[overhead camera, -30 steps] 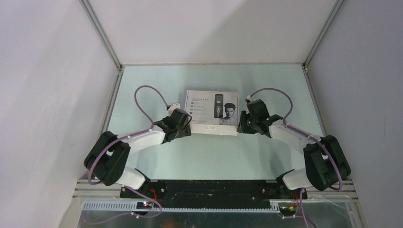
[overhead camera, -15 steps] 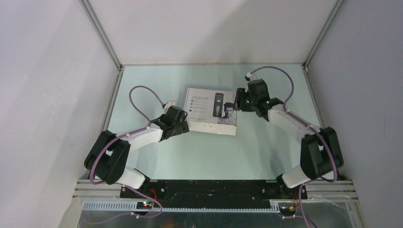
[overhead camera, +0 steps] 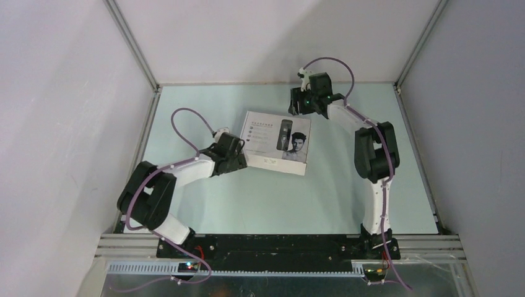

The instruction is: Sort the hair-cutting tools

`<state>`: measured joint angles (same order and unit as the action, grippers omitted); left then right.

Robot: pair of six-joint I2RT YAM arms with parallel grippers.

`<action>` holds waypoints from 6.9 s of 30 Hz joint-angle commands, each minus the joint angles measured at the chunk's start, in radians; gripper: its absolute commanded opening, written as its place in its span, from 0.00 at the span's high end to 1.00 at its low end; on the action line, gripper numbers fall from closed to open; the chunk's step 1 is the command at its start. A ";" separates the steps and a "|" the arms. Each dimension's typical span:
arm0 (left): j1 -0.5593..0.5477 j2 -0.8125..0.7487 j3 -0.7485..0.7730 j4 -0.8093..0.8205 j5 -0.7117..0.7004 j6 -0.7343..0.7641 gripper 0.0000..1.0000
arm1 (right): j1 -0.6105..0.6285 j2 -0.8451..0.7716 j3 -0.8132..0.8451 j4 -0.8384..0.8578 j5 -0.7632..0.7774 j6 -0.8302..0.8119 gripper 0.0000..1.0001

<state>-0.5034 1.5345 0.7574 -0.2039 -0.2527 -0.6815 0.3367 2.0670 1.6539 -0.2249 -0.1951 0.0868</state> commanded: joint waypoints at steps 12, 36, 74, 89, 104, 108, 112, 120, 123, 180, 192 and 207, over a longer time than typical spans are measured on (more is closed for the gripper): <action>0.040 0.086 0.118 0.061 0.108 0.035 0.23 | 0.068 -0.202 -0.428 -0.206 -0.418 0.170 0.51; -0.050 -0.249 -0.282 0.087 0.243 -0.093 0.22 | 0.173 -0.511 -0.828 0.069 -0.161 0.486 0.52; -0.136 -0.598 -0.438 -0.140 0.211 -0.196 0.24 | 0.166 -0.770 -1.042 0.030 -0.060 0.631 0.48; -0.162 -0.445 -0.419 -0.008 0.338 -0.185 0.26 | 0.175 -0.779 -1.056 0.040 -0.092 0.636 0.48; -0.127 -0.500 -0.369 -0.049 0.298 -0.190 0.25 | 0.117 -0.874 -1.070 0.039 -0.088 0.603 0.48; -0.022 -0.497 -0.304 -0.070 0.324 -0.128 0.27 | 0.072 -0.872 -1.009 0.052 -0.077 0.557 0.46; 0.060 -0.453 -0.202 -0.130 0.291 -0.054 0.27 | 0.037 -0.791 -0.921 0.072 -0.053 0.521 0.45; 0.176 -0.172 0.047 -0.096 0.299 0.028 0.30 | -0.003 -0.574 -0.714 0.123 -0.035 0.488 0.45; 0.182 -0.046 0.127 -0.090 0.293 0.044 0.31 | -0.013 -0.504 -0.655 0.133 -0.029 0.490 0.46; 0.174 0.103 0.230 -0.082 0.333 0.024 0.30 | -0.064 -0.470 -0.645 0.093 -0.101 0.462 0.47; 0.049 -0.013 -0.002 0.012 0.394 -0.020 0.31 | -0.030 -0.636 -0.871 0.078 -0.104 0.503 0.48; -0.042 -0.150 -0.079 0.039 0.336 -0.086 0.31 | 0.001 -0.663 -0.885 0.093 -0.138 0.495 0.48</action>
<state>-0.5148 1.4948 0.7132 -0.1635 0.0811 -0.7265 0.3504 1.4631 0.7662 -0.1459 -0.3035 0.5972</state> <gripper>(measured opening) 0.691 0.519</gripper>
